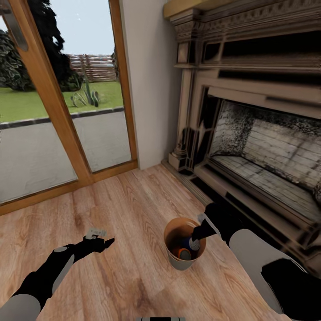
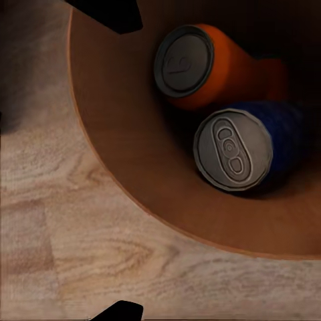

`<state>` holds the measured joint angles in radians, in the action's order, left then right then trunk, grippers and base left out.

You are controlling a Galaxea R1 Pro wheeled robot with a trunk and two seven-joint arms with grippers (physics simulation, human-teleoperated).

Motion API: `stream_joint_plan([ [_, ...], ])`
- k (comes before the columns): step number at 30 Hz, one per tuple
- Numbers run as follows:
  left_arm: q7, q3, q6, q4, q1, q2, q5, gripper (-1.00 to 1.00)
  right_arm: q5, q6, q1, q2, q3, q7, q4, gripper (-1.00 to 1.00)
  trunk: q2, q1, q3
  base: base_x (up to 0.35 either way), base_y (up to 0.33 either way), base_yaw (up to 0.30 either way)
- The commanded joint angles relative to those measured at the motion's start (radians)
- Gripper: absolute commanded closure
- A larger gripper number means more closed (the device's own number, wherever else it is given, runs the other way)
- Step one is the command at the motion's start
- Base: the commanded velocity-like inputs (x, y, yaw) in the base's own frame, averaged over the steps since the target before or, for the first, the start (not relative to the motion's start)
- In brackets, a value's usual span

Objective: Put the three can of soda from the living room inside the tash can in the kitchen.

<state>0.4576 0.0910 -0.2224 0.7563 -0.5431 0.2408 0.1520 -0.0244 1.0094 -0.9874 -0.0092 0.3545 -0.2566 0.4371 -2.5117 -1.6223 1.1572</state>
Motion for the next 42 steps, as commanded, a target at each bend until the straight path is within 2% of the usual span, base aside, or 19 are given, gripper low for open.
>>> stream_joint_plan([
  [1,0.0,0.0,0.0,0.0,0.0,0.0,0.0,-1.0,0.0,-0.019,0.008,0.0,0.0,0.003,0.0,-1.0,0.0,0.0,-0.004,0.0,0.0,0.0],
  [10,-0.001,-0.001,0.0,0.0,0.0,0.0,0.0,-1.0,0.0,-0.057,0.044,0.001,0.0,0.017,0.002,-1.0,0.002,0.004,-0.039,0.0,0.0,0.0],
  [12,-0.002,-0.001,0.0,0.0,0.0,0.0,0.0,-1.0,0.0,-0.107,0.061,0.001,0.001,0.019,0.003,-1.0,0.003,0.005,-0.047,0.0,0.0,0.0],
  [17,-0.002,-0.002,0.001,0.0,0.0,0.0,0.0,-1.0,0.0,-0.153,0.069,0.001,0.001,0.02,0.003,-1.0,0.004,0.008,-0.066,0.0,0.0,0.0],
  [25,-0.025,0.001,0.004,-0.004,0.0,0.0,-0.001,-1.0,-0.001,-0.244,0.143,0.001,0.0,0.028,0.006,-1.0,0.006,0.011,-0.097,0.0,0.0,0.0],
  [32,-0.067,0.005,0.041,-0.045,0.0,0.0,0.0,-1.0,0.002,-0.32,0.187,0.002,0.001,0.125,0.004,-1.0,0.008,0.014,-0.124,0.0,0.0,0.0],
  [34,-0.088,0.006,0.054,-0.063,0.0,0.0,-0.001,-1.0,0.004,-0.353,0.217,0.002,0.0,0.161,0.003,-1.0,0.008,0.015,-0.132,0.0,0.0,0.0],
  [36,-0.099,0.007,0.067,-0.075,0.0,0.0,-0.001,-1.0,0.006,-0.405,0.246,0.002,0.0,0.176,0.0,-1.0,0.008,0.016,-0.139,0.0,0.0,0.0],
  [42,-0.106,0.007,0.135,-0.153,0.009,0.0,-0.001,-1.0,0.007,-0.468,0.29,0.001,-0.002,0.185,-0.003,-1.0,0.01,0.019,-0.163,0.0,0.0,0.0],
])
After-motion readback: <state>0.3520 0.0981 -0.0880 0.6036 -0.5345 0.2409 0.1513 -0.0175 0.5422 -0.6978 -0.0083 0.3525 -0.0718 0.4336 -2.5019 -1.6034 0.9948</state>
